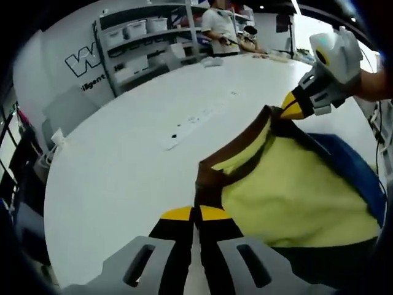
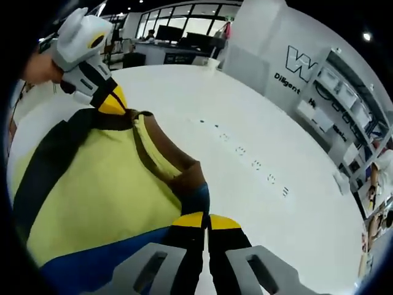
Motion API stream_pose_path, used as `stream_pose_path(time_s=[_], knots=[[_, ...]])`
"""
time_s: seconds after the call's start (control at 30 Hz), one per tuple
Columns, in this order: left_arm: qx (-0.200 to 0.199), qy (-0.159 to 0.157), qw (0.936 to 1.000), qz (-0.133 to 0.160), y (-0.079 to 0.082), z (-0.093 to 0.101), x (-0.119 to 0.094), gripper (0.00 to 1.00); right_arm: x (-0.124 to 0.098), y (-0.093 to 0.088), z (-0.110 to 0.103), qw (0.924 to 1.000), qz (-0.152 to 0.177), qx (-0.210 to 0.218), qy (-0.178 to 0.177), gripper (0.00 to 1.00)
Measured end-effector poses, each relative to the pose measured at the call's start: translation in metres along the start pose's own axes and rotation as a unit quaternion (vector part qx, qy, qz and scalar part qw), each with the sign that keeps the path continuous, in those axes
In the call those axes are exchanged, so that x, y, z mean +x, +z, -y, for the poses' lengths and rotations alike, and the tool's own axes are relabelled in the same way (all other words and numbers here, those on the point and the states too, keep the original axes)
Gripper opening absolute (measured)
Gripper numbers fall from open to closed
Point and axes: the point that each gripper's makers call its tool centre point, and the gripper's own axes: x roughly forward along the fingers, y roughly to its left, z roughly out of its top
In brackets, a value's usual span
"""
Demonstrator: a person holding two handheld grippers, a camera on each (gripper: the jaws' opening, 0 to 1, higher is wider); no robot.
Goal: Fold the garment on the visible template until the final outline fits inside the template.
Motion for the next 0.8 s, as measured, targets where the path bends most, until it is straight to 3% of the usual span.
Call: stream_pose_path(time_s=[0.3,0.57,0.7,0.8], knots=[[0.025,0.005,0.9996,-0.006,-0.006,-0.004,0.013,0.1,0.015,-0.012,-0.005,0.9996,-0.022,0.019,0.001,0.0],[0.046,0.033,0.9984,-0.006,-0.006,-0.01,0.009,0.24,0.007,-0.011,0.006,0.9991,-0.005,0.037,-0.021,0.2],[0.062,0.032,0.9975,0.008,-0.001,-0.003,0.0,0.32,-0.006,-0.007,-0.004,0.999,0.013,0.041,-0.007,0.33],[0.084,0.02,0.9961,0.017,0.001,0.006,-0.008,0.32,-0.014,-0.005,-0.014,0.9993,0.023,0.028,0.005,0.37]])
